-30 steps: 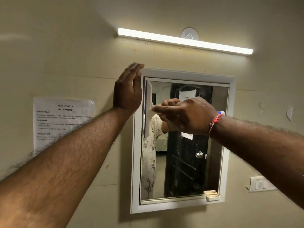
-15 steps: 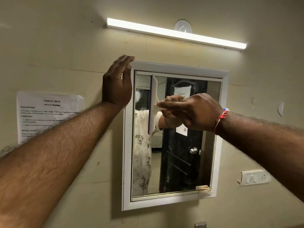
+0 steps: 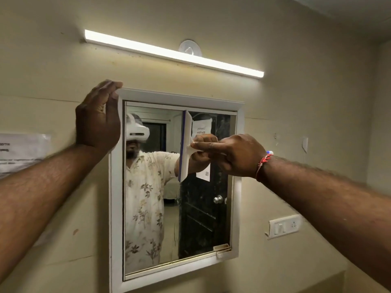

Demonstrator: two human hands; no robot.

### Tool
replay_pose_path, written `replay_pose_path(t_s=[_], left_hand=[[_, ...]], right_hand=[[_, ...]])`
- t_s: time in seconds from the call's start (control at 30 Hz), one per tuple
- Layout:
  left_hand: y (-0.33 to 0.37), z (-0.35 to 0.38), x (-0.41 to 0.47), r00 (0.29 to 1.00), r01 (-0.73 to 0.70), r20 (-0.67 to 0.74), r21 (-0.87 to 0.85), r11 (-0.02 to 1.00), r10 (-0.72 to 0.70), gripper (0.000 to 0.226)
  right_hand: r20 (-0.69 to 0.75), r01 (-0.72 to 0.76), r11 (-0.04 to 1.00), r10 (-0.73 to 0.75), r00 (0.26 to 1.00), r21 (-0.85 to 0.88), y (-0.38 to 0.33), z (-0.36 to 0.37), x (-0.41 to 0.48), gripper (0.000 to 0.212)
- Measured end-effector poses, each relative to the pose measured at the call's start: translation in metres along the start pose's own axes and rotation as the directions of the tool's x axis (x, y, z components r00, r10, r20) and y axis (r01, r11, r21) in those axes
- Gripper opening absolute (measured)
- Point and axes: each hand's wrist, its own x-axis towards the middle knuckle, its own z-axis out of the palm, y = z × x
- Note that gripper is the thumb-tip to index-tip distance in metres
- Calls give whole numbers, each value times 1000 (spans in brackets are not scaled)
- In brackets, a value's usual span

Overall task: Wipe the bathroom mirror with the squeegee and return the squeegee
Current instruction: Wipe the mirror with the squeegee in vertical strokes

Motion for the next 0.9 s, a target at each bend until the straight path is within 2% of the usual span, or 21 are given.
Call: replay_pose_path(t_s=[0.2, 0.47, 0.63, 0.9], left_hand=[[-3, -1, 1, 1000, -25, 12, -3, 1000, 25, 37], [0, 1, 0, 1000, -22, -11, -4, 1000, 22, 36], [1, 2, 0, 1000, -29, -10, 2, 1000, 29, 36], [-1, 1, 1, 999, -52, -4, -5, 999, 51, 36]], right_hand=[[-17, 46, 999, -46, 999, -6, 16, 5, -4, 63], [44, -54, 995, 58, 997, -78, 49, -4, -45, 52], [55, -50, 994, 56, 997, -98, 55, -6, -51, 56], [80, -45, 993, 54, 995, -105, 74, -11, -62, 50]])
